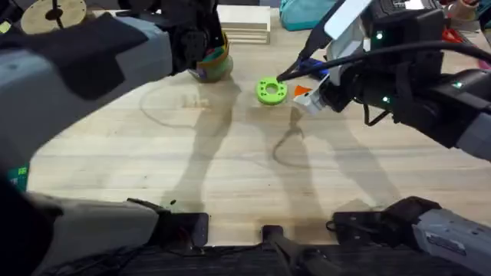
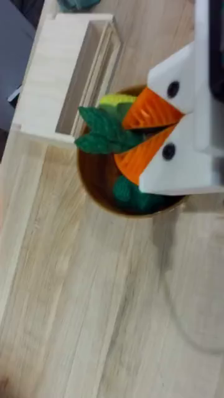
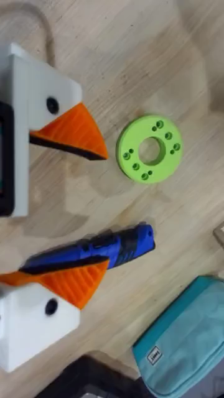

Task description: Pick up the gripper from the table and insert it into the empty holder that is missing its gripper. Then pick up a screw, insert it into the mounting hole, and use the screwdriver to tighten it. Finally, clean up the table by picking up the vegetable and placing it into the bucket.

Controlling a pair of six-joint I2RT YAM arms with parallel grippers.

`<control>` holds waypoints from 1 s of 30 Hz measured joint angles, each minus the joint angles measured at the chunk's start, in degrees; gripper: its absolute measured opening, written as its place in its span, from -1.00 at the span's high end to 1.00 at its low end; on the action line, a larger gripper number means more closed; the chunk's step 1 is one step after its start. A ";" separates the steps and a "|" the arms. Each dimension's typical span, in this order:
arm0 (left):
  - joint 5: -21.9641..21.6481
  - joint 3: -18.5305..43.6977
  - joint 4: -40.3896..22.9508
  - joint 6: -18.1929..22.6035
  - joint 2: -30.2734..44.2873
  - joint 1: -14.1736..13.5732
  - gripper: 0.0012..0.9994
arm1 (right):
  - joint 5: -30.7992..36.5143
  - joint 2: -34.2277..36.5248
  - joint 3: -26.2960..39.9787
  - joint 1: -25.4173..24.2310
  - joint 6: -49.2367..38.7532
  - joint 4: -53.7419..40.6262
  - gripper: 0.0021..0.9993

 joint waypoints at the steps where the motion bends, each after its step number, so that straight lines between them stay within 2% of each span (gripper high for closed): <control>1: 0.09 0.00 0.37 0.07 0.72 0.67 0.96 | -0.01 0.00 0.00 0.00 0.00 0.01 -0.80; 6: 3.49 0.00 2.72 0.40 3.68 3.51 0.96 | -0.01 0.00 0.00 0.00 0.00 -0.01 -0.80; 7: 4.09 0.00 2.82 0.54 4.04 3.60 0.85 | -0.01 -0.02 0.00 0.00 0.00 0.01 -0.80; 11: 6.06 0.00 2.80 0.79 5.03 3.47 -0.42 | -0.01 0.00 0.00 0.00 0.00 -0.01 -0.80; 13: 6.43 0.00 2.85 0.70 5.03 3.47 -0.91 | -0.01 0.00 0.00 0.00 0.34 -0.09 -0.80; 17: 6.69 0.00 2.59 1.05 4.80 3.47 -0.97 | 0.63 -0.08 0.13 0.00 4.21 -1.14 -0.80; 22: 7.67 0.00 -3.45 3.65 -1.38 3.47 -0.97 | 2.45 -3.21 3.74 -0.02 9.72 -14.60 -0.80; 26: 9.85 0.00 -14.72 5.95 -12.98 3.47 -0.97 | 2.77 -8.54 11.29 -0.02 15.92 -26.51 -0.85; 30: 14.85 0.06 -30.42 7.32 -25.32 3.47 -0.97 | 2.80 -14.55 17.05 -0.02 23.95 -36.26 -0.87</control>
